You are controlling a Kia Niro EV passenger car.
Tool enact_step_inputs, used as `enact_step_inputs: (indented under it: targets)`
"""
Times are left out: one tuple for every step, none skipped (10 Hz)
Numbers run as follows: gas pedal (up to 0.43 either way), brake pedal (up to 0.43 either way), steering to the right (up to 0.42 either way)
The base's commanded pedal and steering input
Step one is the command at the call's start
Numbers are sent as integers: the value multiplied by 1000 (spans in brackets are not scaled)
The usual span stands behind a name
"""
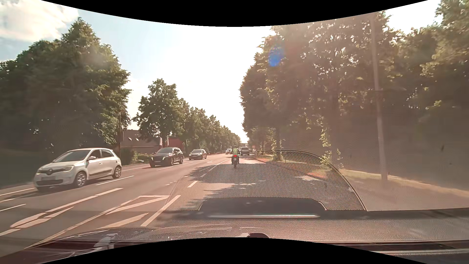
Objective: Follow the waypoints while adhering to traffic rules and regulations
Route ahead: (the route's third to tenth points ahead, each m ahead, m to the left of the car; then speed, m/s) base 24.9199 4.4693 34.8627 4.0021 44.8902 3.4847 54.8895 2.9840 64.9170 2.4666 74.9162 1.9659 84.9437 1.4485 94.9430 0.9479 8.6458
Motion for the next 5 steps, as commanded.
enact_step_inputs:
  targets:
    - [197,0,-4]
    - [197,0,-4]
    - [197,0,-4]
    - [197,0,-3]
    - [197,0,-4]
